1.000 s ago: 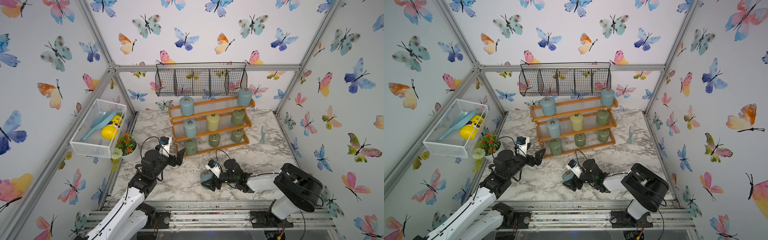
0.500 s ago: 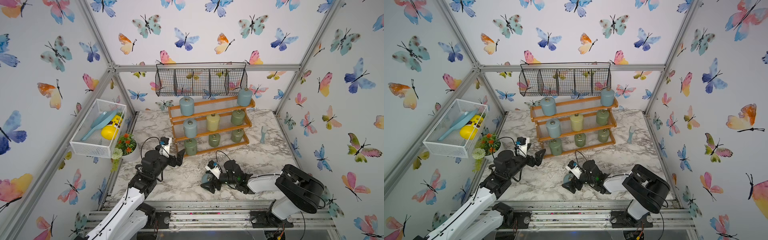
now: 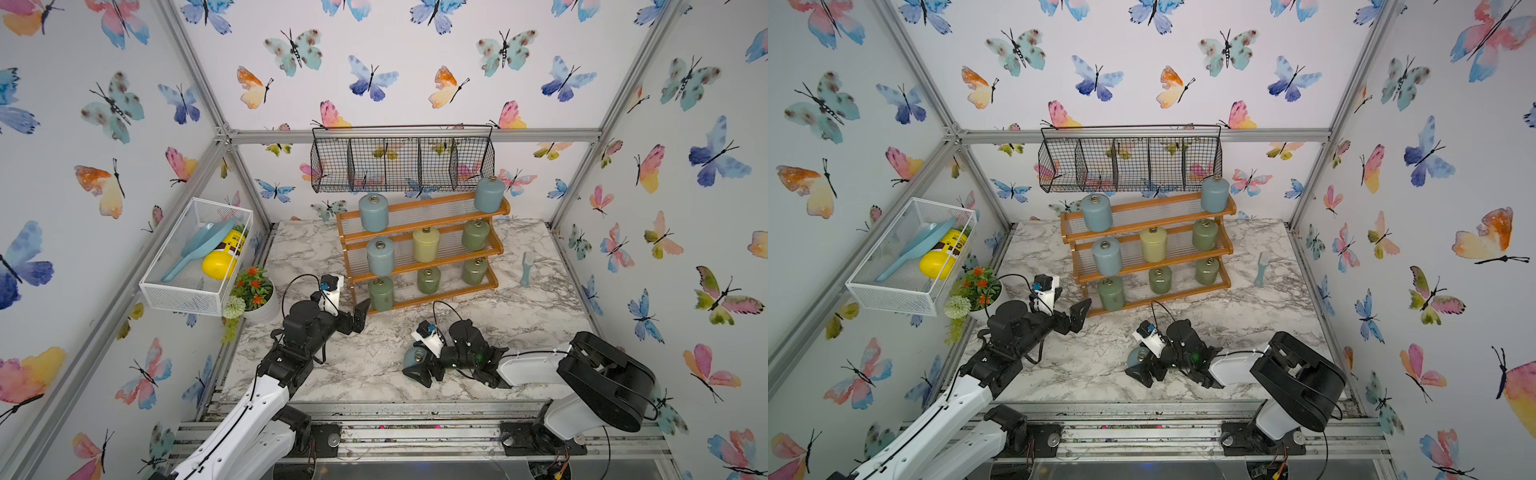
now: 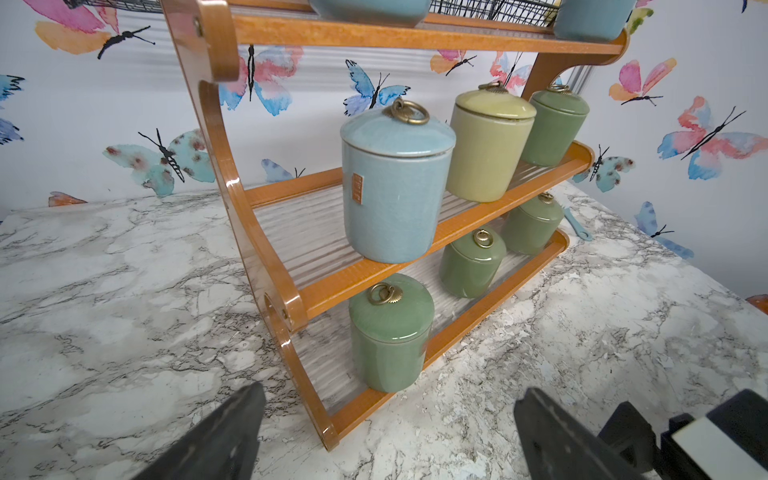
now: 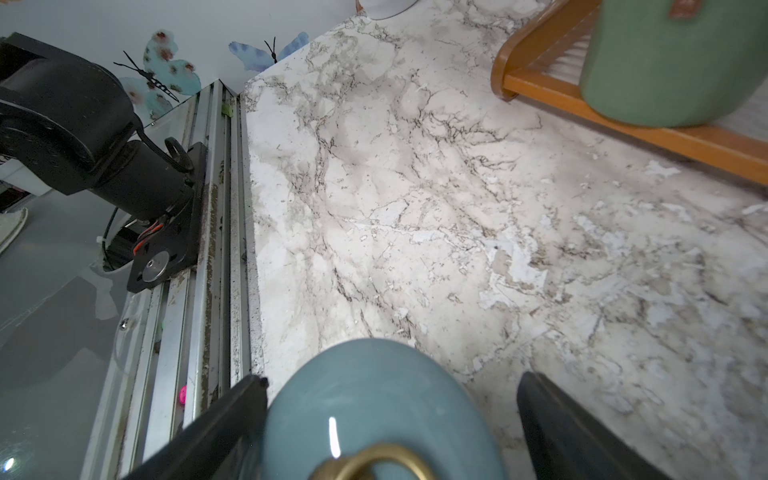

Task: Remove the tea canisters from the shelf
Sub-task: Place the tea canister at the center of the board.

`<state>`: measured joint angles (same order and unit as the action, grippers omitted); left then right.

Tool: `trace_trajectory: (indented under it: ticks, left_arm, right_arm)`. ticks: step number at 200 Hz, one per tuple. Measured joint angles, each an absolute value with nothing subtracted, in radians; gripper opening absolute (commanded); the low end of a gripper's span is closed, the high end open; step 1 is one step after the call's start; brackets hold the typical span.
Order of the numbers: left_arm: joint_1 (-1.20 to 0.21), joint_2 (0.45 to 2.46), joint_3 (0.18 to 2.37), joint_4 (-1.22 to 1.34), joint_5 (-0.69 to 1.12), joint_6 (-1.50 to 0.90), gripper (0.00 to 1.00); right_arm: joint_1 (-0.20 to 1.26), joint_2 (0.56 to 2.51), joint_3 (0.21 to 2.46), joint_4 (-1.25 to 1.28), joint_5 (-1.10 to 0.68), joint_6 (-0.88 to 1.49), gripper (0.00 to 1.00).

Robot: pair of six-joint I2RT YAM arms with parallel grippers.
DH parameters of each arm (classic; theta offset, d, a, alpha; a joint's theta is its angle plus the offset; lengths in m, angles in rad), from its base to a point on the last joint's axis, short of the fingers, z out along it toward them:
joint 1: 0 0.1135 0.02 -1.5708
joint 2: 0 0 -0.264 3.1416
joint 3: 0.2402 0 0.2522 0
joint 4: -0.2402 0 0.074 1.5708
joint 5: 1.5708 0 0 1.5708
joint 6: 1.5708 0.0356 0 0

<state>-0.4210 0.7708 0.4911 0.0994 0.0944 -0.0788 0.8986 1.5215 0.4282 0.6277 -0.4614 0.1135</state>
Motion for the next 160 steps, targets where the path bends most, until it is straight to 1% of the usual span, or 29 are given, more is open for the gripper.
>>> trace_trajectory:
  ticks: [45,95,116,160]
  left_arm:
    - [-0.421,0.75,0.515,0.061,0.068,-0.069,0.98]
    - [-0.421,0.709,0.61,0.043,0.049,-0.032,0.98]
    - [-0.421,0.761,0.727,0.011,0.05,-0.007,0.98]
    - [-0.419,0.939,1.024,-0.053,0.044,0.071,0.98]
  right_arm:
    - [0.899,1.473,0.443,0.583,-0.46,0.117,1.0]
    - [0.899,1.42,0.493,0.501,-0.451,0.119,1.0]
    - [0.899,1.394,0.529,0.468,-0.445,0.118,1.0]
    - [0.899,1.336,0.606,0.391,-0.422,0.103,1.0]
